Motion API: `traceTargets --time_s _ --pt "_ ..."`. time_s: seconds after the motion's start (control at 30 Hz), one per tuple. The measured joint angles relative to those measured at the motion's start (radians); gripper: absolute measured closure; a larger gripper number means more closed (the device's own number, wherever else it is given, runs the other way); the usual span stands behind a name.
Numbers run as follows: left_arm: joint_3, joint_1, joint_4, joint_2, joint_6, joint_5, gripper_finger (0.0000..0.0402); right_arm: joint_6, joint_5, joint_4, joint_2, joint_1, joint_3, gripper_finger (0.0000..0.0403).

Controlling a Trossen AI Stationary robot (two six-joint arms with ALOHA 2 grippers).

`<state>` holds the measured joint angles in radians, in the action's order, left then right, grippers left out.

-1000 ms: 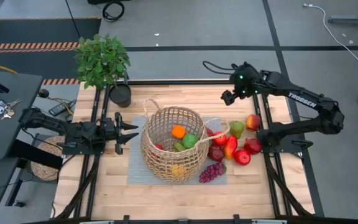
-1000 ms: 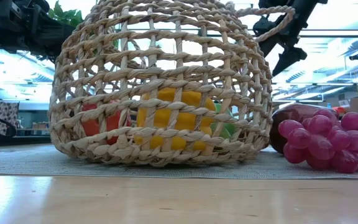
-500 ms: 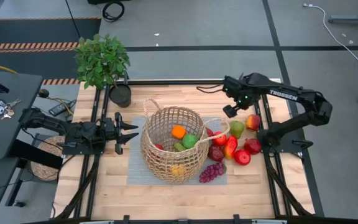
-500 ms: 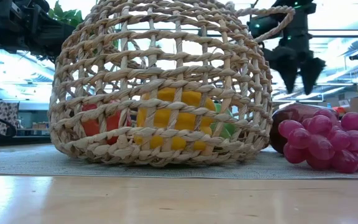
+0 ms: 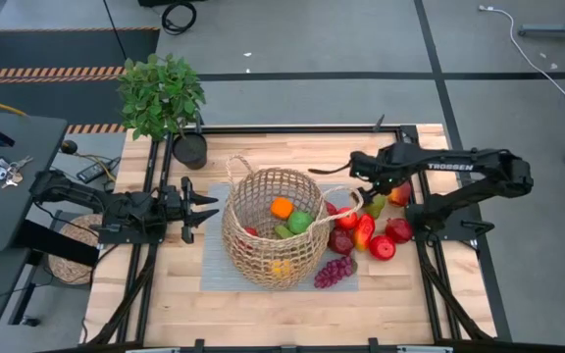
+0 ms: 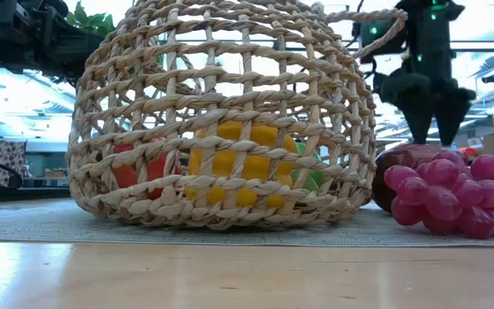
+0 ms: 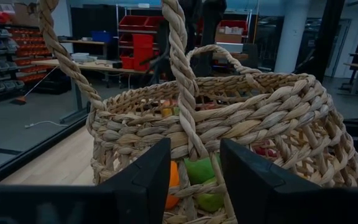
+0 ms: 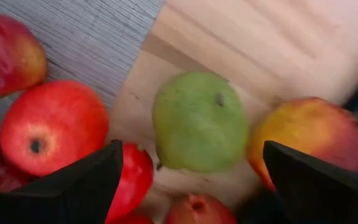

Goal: Build produce basket
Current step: Put the pear into the basket

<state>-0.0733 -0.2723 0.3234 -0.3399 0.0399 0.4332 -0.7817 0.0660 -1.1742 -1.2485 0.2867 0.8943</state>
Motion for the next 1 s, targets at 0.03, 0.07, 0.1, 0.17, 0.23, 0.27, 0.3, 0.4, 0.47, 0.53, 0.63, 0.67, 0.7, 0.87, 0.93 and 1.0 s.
traceTargets --time_s 0.03,0.07,0.1,0.17,0.23,0.27,0.3,0.4,0.47,0.53,0.63,0.67,0.7,0.87,0.93,1.0 --pt "0.0 0.0 0.0 0.0 0.0 0.0 0.0256 -0.003 -0.001 0.039 -0.001 -0.004 -0.026 0.0007" --pt "0.0 0.0 0.0 0.0 0.0 0.0 0.0255 -0.005 0.004 0.07 -0.002 -0.006 -0.048 0.0005" --pt "0.0 0.0 0.0 0.0 0.0 0.0 0.0254 -0.008 0.015 0.099 -0.001 -0.006 -0.071 0.0004" --pt "0.0 0.0 0.0 0.0 0.0 0.0 0.0251 -0.017 0.031 0.144 -0.001 -0.005 -0.11 0.0006" --pt "0.0 0.0 0.0 0.0 0.0 0.0 0.0251 -0.03 0.048 0.168 -0.001 -0.004 -0.145 0.0006" --pt "0.0 0.0 0.0 0.0 0.0 0.0 0.0252 -0.036 0.056 0.176 -0.001 -0.004 -0.161 0.0006" --pt "0.0 0.0 0.0 0.0 0.0 0.0 0.0253 -0.045 0.071 0.18 -0.001 -0.004 -0.174 0.0006" --pt "0.0 0.0 0.0 0.0 0.0 0.0 0.0256 -0.07 0.099 0.2 -0.001 -0.004 -0.217 0.0006" --pt "0.0 0.0 0.0 0.0 0.0 0.0 0.0256 -0.08 0.098 0.224 -0.001 -0.001 -0.244 0.0008" --pt "0.0 0.0 0.0 0.0 0.0 0.0 0.0254 -0.08 0.086 0.245 0.002 0.005 -0.258 0.0014" --pt "0.0 0.0 0.0 0.0 0.0 0.0 0.0251 -0.08 0.073 0.25 0.002 0.006 -0.264 0.003" --pt "0.0 0.0 0.0 0.0 0.0 0.0 0.0251 -0.08 0.073 0.251 0.002 0.006 -0.264 0.0036" --pt "0.0 0.0 0.0 0.0 0.0 0.0 0.0251 -0.082 0.073 0.25 0.002 0.006 -0.263 0.0041" --pt "0.0 0.0 0.0 0.0 0.0 0.0 0.0256 -0.07 0.053 0.244 -0.003 0.012 -0.214 0.0048" --pt "0.0 0.0 0.0 0.0 0.0 0.0 0.0256 -0.049 0.052 0.218 0.002 0.012 -0.174 0.0048" --pt "0.0 0.0 0.0 0.0 0.0 0.0 0.0254 -0.03 0.053 0.176 0.005 0.012 -0.121 0.0048"
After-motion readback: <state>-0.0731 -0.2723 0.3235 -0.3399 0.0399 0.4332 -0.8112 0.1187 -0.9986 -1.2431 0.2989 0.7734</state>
